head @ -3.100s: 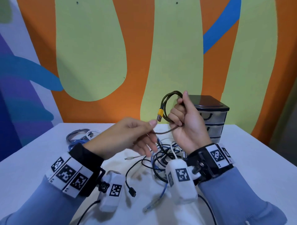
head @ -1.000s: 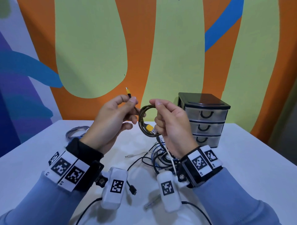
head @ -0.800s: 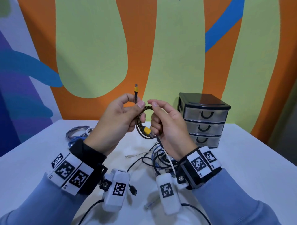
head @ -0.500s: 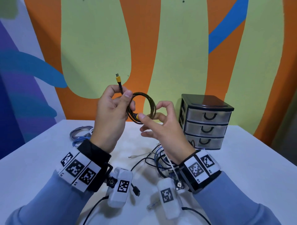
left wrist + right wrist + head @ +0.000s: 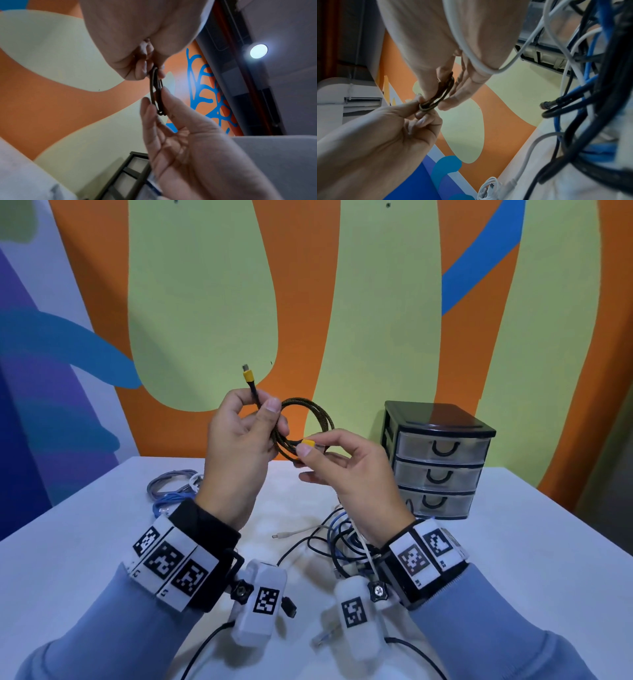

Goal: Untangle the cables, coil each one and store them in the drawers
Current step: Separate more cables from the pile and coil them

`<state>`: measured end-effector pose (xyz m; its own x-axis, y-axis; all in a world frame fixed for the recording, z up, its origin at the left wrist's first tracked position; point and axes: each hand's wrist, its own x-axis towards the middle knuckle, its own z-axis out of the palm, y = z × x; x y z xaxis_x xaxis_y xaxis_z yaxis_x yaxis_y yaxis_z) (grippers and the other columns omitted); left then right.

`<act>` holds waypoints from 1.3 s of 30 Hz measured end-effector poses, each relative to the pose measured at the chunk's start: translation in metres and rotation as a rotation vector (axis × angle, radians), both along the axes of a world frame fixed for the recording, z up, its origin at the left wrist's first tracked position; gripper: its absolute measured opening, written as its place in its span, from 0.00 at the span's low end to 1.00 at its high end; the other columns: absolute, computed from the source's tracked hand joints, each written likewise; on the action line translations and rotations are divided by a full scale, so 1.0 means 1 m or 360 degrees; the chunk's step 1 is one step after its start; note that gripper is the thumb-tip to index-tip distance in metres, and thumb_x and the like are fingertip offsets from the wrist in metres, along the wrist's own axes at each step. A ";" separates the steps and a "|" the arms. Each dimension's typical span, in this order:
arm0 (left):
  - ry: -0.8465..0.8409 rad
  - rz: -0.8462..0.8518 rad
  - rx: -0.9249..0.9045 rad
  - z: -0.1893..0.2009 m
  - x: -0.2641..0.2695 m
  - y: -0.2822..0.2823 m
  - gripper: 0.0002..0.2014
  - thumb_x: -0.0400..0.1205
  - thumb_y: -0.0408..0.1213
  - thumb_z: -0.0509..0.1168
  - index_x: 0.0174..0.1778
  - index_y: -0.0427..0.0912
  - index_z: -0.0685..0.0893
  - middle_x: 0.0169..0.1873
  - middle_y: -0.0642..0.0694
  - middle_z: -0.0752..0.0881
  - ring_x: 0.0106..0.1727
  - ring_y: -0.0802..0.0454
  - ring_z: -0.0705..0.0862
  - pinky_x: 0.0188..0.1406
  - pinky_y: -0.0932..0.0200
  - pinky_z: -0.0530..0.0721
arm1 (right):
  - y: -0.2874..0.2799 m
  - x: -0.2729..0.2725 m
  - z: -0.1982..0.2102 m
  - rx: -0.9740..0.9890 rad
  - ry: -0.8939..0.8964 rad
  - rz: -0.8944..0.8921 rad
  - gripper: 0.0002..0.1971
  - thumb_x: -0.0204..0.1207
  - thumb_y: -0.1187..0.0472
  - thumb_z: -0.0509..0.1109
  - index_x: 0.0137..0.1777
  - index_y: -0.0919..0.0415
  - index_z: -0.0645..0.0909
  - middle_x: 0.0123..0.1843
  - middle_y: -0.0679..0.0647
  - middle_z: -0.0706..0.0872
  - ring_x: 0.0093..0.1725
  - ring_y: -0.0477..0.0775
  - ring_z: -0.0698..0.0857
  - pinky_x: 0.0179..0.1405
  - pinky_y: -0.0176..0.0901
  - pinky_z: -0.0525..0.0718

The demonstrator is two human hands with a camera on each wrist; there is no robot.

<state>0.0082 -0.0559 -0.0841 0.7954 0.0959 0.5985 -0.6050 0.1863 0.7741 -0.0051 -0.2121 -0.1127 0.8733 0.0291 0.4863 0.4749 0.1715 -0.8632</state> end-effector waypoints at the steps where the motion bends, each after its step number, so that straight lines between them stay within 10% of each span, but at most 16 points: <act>1: 0.0093 -0.0029 -0.0076 0.000 0.002 0.002 0.02 0.93 0.35 0.64 0.55 0.41 0.79 0.34 0.45 0.82 0.27 0.56 0.71 0.24 0.65 0.68 | -0.001 0.001 0.000 0.0052 0.0005 0.0036 0.01 0.81 0.66 0.79 0.49 0.62 0.89 0.49 0.65 0.90 0.50 0.62 0.94 0.54 0.59 0.93; 5: 0.0360 -0.0174 -0.0481 0.004 0.014 0.017 0.09 0.94 0.33 0.61 0.48 0.46 0.78 0.32 0.49 0.81 0.27 0.58 0.68 0.22 0.66 0.66 | -0.003 -0.001 0.005 0.0282 0.0107 0.0350 0.02 0.84 0.71 0.72 0.50 0.69 0.81 0.65 0.77 0.84 0.64 0.72 0.90 0.57 0.58 0.91; 10: 0.0171 -0.0186 -0.0300 0.005 0.010 0.016 0.06 0.95 0.36 0.61 0.51 0.46 0.76 0.32 0.51 0.78 0.29 0.55 0.74 0.27 0.65 0.66 | -0.001 -0.011 0.011 0.0435 0.0300 0.0744 0.08 0.82 0.72 0.67 0.43 0.62 0.76 0.70 0.82 0.79 0.72 0.77 0.85 0.65 0.65 0.88; 16: -0.0039 -0.0218 0.0137 0.001 0.002 0.005 0.03 0.93 0.35 0.62 0.57 0.44 0.81 0.32 0.48 0.80 0.33 0.54 0.74 0.30 0.65 0.72 | -0.007 -0.013 0.020 0.0561 0.0500 0.0651 0.13 0.84 0.55 0.74 0.65 0.56 0.78 0.55 0.63 0.91 0.57 0.62 0.89 0.70 0.61 0.82; 21: -0.0050 -0.0166 0.0351 -0.006 -0.001 -0.006 0.08 0.94 0.34 0.63 0.63 0.39 0.86 0.33 0.44 0.84 0.33 0.52 0.80 0.34 0.59 0.76 | -0.001 -0.015 0.021 0.0532 0.0546 0.0337 0.23 0.87 0.46 0.69 0.32 0.55 0.72 0.29 0.52 0.74 0.38 0.50 0.83 0.31 0.36 0.83; 26: 0.0078 -0.0093 0.0020 -0.002 0.002 0.002 0.11 0.94 0.34 0.63 0.69 0.37 0.85 0.36 0.45 0.87 0.31 0.52 0.75 0.35 0.58 0.79 | -0.005 -0.008 0.020 0.0893 0.0485 0.0281 0.27 0.87 0.41 0.68 0.31 0.52 0.64 0.25 0.49 0.56 0.25 0.49 0.63 0.43 0.41 0.82; 33: 0.0137 -0.0462 -0.0398 0.010 -0.008 0.003 0.16 0.85 0.28 0.70 0.67 0.31 0.78 0.45 0.37 0.93 0.37 0.56 0.88 0.49 0.62 0.91 | -0.006 -0.005 0.021 0.0987 0.0507 0.0186 0.25 0.88 0.46 0.68 0.31 0.53 0.68 0.29 0.49 0.54 0.24 0.49 0.57 0.25 0.36 0.73; 39: 0.0067 -0.0377 0.0229 0.008 -0.012 0.008 0.15 0.82 0.27 0.73 0.65 0.33 0.88 0.57 0.38 0.95 0.52 0.52 0.92 0.56 0.61 0.89 | -0.004 -0.006 0.017 0.0738 0.0509 0.0030 0.23 0.90 0.46 0.67 0.34 0.54 0.71 0.27 0.47 0.60 0.27 0.51 0.57 0.25 0.37 0.72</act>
<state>-0.0041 -0.0476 -0.0758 0.8099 -0.1792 0.5586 -0.5245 0.2051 0.8263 -0.0108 -0.2166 -0.0953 0.9807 -0.1077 0.1631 0.1953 0.5731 -0.7959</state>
